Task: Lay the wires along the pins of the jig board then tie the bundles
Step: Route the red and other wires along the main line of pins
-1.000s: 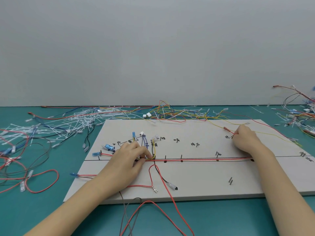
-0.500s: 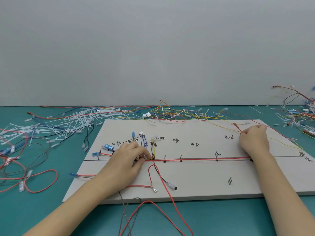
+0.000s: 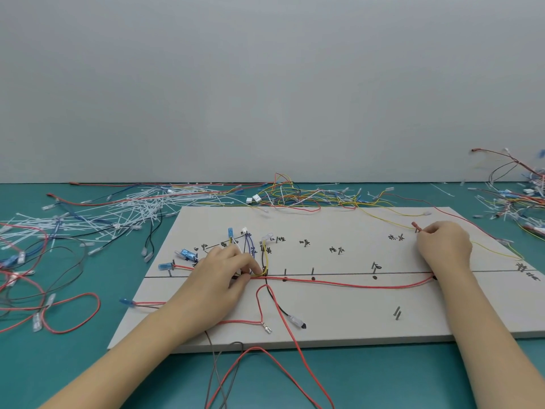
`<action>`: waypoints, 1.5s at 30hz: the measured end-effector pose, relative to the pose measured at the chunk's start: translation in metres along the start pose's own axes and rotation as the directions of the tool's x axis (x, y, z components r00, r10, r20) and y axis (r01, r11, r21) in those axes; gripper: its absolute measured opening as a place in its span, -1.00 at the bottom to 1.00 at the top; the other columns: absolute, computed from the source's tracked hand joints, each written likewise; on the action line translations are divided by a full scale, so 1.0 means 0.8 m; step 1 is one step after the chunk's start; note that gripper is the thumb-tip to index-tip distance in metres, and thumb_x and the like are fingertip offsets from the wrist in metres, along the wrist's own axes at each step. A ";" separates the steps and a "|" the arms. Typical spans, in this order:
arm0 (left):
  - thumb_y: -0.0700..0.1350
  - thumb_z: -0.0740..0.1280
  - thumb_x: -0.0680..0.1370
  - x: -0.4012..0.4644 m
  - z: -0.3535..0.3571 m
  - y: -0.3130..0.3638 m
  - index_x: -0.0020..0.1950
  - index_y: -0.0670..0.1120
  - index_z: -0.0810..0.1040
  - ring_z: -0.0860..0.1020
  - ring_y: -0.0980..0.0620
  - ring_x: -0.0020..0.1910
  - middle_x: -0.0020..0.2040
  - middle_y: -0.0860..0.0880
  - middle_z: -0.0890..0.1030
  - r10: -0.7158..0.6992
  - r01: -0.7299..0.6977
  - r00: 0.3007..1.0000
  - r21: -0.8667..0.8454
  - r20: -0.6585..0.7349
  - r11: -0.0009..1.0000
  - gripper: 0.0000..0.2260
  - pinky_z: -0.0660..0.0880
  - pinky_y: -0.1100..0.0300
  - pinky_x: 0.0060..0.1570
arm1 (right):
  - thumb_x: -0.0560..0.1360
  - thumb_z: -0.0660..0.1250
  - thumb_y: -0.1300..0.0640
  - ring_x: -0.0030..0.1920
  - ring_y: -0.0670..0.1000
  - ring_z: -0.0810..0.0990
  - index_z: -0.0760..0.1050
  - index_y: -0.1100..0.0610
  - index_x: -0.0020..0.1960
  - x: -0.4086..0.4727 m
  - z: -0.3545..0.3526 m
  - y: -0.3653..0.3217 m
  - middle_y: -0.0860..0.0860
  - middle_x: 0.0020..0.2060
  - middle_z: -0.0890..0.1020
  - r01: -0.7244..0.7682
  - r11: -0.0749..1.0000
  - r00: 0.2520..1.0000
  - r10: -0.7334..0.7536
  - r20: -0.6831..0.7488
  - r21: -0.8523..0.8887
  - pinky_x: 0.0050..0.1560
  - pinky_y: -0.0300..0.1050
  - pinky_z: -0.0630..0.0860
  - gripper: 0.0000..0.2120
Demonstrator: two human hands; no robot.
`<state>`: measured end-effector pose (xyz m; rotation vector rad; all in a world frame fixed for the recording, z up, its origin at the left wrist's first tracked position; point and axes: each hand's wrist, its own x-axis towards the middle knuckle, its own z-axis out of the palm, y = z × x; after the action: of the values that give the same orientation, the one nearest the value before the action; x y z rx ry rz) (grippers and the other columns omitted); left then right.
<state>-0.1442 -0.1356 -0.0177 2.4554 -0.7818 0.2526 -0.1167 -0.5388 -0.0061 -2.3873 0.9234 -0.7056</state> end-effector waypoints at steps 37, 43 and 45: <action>-0.17 0.28 0.58 0.000 0.000 0.000 0.01 0.19 0.54 0.38 0.11 0.01 -0.07 0.17 0.47 -0.001 0.001 1.000 0.005 0.004 1.000 -0.77 0.37 0.11 0.10 | 0.48 0.27 0.33 0.00 0.28 0.54 0.66 0.25 -0.03 -0.003 0.001 -0.001 0.25 -0.03 0.66 -0.005 0.999 1.000 0.004 0.021 0.037 0.00 -0.01 0.46 -0.81; -0.18 0.28 0.58 0.000 0.000 0.000 0.00 0.22 0.53 0.39 0.09 0.01 -0.07 0.18 0.47 -0.006 0.006 1.000 -0.001 0.004 1.000 -0.75 0.38 0.07 0.10 | 0.51 0.27 0.27 -0.09 0.21 0.51 0.68 0.19 -0.03 0.007 -0.012 0.008 0.16 -0.16 0.63 0.002 1.000 0.985 -0.006 0.173 0.026 -0.14 -0.08 0.40 -0.80; -0.18 0.28 0.58 0.000 0.000 0.000 0.00 0.22 0.53 0.39 0.09 0.01 -0.07 0.19 0.47 -0.007 0.007 1.000 -0.003 0.002 1.000 -0.75 0.39 0.07 0.10 | 0.52 0.28 0.25 -0.10 0.22 0.51 0.68 0.17 -0.04 0.008 -0.017 0.010 0.15 -0.22 0.60 -0.002 1.000 0.976 -0.001 0.218 0.017 -0.13 -0.06 0.42 -0.80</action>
<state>-0.1442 -0.1357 -0.0178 2.4554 -0.7740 0.2470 -0.1248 -0.5521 0.0013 -2.3906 0.8215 -0.4376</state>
